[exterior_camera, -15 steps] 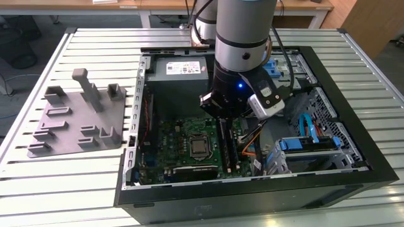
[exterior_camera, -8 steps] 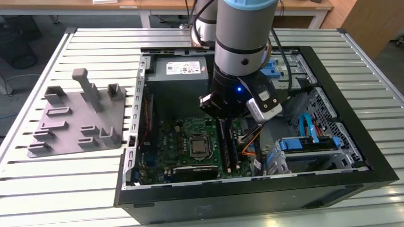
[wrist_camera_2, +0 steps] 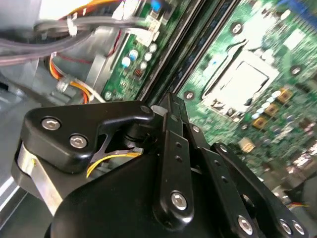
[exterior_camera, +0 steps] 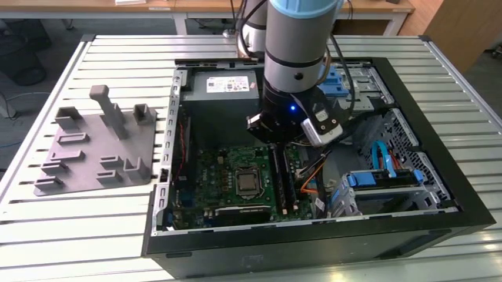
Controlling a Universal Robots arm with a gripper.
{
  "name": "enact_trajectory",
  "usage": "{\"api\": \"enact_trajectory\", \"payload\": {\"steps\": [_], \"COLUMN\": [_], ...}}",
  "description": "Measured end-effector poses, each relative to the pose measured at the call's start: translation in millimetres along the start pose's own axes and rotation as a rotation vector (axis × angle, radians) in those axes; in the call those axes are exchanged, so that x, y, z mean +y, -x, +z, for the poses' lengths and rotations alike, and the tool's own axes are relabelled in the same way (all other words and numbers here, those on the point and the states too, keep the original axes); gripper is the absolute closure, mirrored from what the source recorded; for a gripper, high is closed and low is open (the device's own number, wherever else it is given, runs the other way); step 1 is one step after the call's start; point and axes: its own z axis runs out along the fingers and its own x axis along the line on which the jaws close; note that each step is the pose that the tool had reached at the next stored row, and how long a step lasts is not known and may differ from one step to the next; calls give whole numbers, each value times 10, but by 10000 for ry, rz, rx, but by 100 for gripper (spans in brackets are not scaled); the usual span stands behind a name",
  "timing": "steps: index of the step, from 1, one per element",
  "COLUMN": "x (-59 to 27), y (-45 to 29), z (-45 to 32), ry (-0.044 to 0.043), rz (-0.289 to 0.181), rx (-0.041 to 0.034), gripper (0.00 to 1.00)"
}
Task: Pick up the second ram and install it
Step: 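Press down the second ram until it locks into place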
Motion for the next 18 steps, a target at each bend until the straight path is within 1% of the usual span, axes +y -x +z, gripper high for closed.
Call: {"api": "enact_trajectory", "payload": {"steps": [3, 4, 9, 12, 16, 18], "x": [120, 129, 134, 133, 133, 136], "y": [-3, -7, -10, -12, -13, -11], "z": [52, 69, 158, 192, 213, 194], "ry": [27, 29, 28, 22, 24, 30], "rz": [2, 1, 1, 1, 1, 2], "rx": [0, -1, 0, 3, 1, -11], "gripper": [90, 90, 90, 90, 90, 90]}}
